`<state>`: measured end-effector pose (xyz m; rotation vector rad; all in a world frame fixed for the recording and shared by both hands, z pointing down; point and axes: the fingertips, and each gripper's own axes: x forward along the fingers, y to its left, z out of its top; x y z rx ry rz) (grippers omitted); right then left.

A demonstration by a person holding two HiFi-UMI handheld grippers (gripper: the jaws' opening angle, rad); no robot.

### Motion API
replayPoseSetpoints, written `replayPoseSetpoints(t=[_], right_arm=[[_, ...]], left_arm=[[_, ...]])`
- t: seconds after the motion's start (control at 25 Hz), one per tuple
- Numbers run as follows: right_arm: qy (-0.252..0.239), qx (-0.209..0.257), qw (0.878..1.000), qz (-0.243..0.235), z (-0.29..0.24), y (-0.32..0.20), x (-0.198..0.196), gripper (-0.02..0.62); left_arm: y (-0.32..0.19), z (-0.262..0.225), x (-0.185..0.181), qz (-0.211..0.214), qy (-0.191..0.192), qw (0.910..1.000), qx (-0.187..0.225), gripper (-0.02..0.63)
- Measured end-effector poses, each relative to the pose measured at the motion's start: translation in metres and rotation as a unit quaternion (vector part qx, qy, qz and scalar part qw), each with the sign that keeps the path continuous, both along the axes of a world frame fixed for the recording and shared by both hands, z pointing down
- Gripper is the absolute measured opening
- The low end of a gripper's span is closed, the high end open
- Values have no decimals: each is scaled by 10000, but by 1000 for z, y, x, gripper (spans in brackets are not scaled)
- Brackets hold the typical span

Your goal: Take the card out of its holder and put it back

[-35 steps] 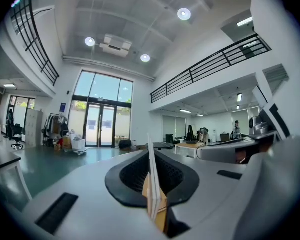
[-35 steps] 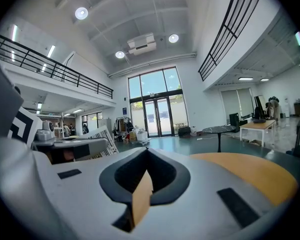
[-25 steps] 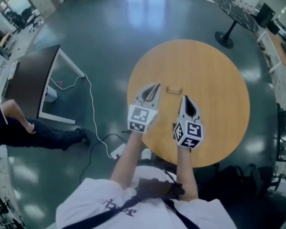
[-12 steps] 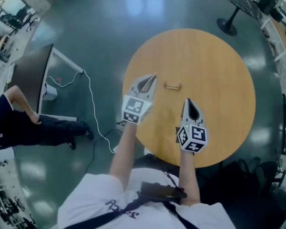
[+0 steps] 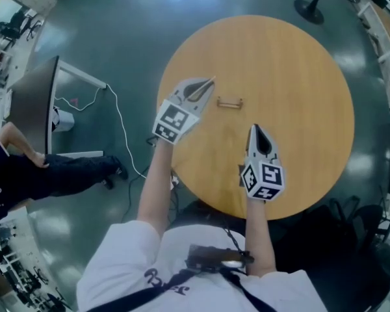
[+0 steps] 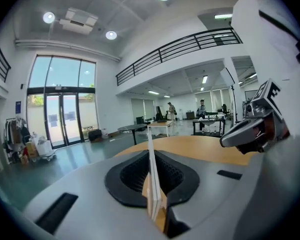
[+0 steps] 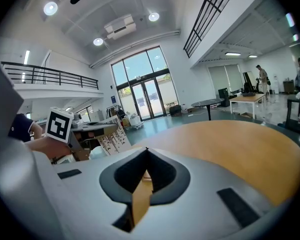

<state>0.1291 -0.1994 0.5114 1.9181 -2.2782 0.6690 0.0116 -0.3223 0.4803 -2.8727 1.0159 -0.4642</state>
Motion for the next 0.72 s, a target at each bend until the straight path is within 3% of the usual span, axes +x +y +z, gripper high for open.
replayPoseSetpoints(t=[0.4,0.72], right_arm=[[-70,-181,9997,-138,17,-3,2,20],[-113,-357,9993,-8,31,-6,16,20]], left_arm=[[-13,28,26,1224,-45,9924,-137,26],[-8,46,55,2238,-27,9731,-552,26]])
